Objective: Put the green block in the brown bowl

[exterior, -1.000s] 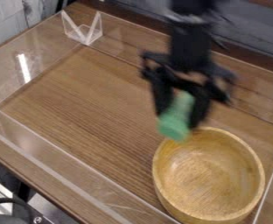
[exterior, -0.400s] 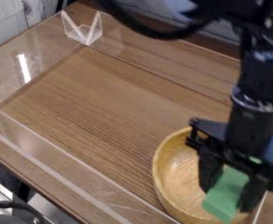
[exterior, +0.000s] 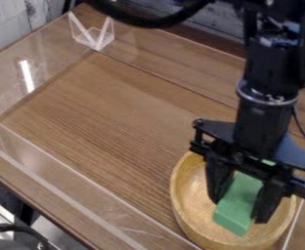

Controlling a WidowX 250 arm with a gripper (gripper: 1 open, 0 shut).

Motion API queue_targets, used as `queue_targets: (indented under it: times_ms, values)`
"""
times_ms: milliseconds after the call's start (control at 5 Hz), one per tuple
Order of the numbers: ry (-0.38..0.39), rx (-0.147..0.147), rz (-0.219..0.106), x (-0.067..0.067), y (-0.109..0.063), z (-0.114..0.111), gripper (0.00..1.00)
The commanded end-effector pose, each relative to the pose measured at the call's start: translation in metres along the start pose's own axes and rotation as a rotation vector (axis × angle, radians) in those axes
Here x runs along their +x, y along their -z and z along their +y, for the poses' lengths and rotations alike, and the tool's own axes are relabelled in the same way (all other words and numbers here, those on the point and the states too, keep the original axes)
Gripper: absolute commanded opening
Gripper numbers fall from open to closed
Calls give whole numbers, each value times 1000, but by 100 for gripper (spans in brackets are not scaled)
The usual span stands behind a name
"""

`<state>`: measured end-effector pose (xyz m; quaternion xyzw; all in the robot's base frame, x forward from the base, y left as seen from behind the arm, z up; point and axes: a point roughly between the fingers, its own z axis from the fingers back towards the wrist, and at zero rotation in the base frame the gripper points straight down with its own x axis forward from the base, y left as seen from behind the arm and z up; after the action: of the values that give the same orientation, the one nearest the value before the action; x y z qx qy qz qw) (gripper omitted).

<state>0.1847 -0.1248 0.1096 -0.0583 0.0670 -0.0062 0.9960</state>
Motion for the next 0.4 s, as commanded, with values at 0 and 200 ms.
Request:
queue_targets:
  times_ms: [0,200]
  values:
    - [-2,-29,-50,-1,-10,-2,0]
    - [-9,-36,-56,-4,-9,-1,0]
